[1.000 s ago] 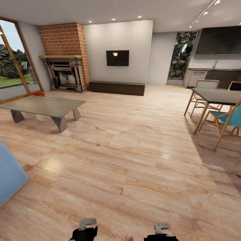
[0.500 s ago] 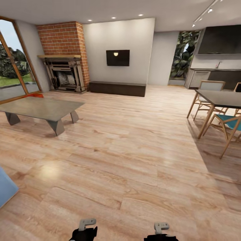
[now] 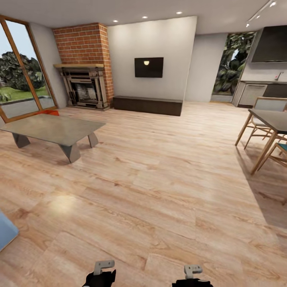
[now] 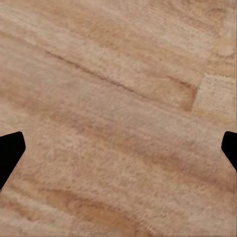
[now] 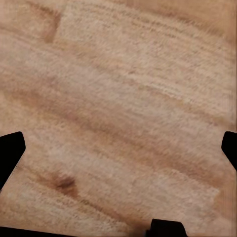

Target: Move the two storage containers from the living room to the garage. In the garage, place one container on the floor and stack the other container on top of it (either order is fine).

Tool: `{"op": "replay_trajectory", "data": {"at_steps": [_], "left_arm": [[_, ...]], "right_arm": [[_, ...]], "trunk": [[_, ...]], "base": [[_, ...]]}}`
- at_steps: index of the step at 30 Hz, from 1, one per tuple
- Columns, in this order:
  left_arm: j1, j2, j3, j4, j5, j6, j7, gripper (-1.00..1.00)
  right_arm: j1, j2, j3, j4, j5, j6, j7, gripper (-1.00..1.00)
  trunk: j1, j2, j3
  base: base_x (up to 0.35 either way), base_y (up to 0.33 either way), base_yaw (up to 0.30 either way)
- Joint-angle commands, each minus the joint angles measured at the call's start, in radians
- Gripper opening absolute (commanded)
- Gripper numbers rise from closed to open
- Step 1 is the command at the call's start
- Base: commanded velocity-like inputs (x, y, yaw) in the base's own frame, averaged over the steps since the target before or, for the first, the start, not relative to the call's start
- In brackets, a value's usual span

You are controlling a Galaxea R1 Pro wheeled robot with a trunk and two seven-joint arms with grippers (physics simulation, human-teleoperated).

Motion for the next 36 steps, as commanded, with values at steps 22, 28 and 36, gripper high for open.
{"op": "replay_trajectory", "data": {"at_steps": [22,28,36], "left_arm": [[-0.001,-0.001,0.008,0.001,-0.009,-0.003,-0.001,1.0],[-0.001,-0.001,0.008,0.001,-0.009,-0.003,-0.001,1.0],[-0.001,-0.001,0.008,0.002,-0.01,-0.003,-0.001,1.0]], "right_arm": [[-0.001,0.036,0.013,-0.112,0.016,0.019,-0.004,1.0],[-0.001,0.047,0.021,-0.143,0.015,0.016,-0.006,1.0],[0.0,0.043,0.001,-0.145,0.004,0.015,-0.002,1.0]], "trunk": [[0.0,0.0,-0.001],[0.0,0.0,-0.003],[0.0,0.0,-0.003]], "base": [[0.343,-0.076,0.003],[0.343,-0.076,0.002],[0.343,-0.08,0.097]]}}
